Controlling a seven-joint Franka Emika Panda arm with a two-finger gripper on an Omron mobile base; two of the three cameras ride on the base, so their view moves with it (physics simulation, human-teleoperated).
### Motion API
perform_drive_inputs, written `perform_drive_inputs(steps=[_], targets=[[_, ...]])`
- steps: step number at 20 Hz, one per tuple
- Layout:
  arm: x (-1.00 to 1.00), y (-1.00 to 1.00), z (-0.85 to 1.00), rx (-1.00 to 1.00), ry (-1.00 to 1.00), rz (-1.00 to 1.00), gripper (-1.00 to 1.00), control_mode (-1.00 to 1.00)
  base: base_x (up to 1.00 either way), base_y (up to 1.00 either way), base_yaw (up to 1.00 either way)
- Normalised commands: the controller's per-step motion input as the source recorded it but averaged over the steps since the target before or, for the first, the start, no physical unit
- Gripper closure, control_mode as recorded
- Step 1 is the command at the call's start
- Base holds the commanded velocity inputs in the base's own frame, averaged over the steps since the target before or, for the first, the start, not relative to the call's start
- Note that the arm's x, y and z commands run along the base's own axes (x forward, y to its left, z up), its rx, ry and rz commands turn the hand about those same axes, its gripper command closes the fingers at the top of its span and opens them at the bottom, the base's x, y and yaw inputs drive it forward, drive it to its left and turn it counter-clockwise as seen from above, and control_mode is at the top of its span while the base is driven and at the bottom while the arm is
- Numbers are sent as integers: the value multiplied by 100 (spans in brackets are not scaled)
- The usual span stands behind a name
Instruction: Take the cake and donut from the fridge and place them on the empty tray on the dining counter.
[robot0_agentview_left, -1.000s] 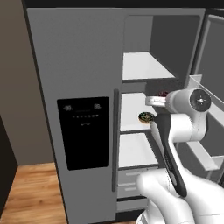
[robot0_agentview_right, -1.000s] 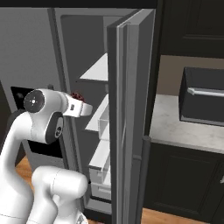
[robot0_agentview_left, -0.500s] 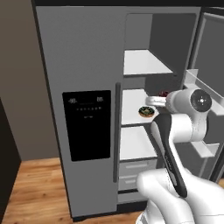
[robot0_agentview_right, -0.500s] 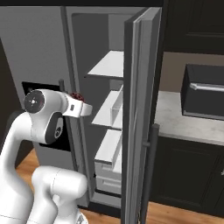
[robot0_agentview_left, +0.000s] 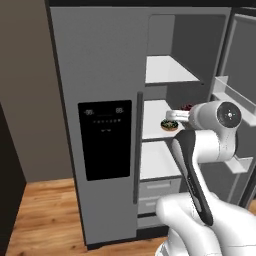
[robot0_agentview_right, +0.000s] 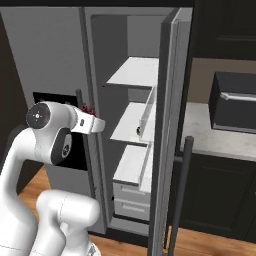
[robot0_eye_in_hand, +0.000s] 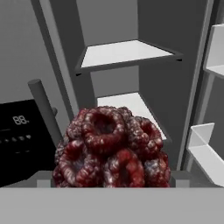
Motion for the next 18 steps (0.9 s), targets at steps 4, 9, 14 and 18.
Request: perform_drive_inputs(steps=[4,9,14,18], targets=[[0,0,0,0,0,0,100,100,-30,34,-12],[0,0,0,0,0,0,100,100,-41,25,-19],[0,0,0,0,0,0,100,100,-51,14,-23],[0,0,0,0,0,0,100,100,-53,9,-26]])
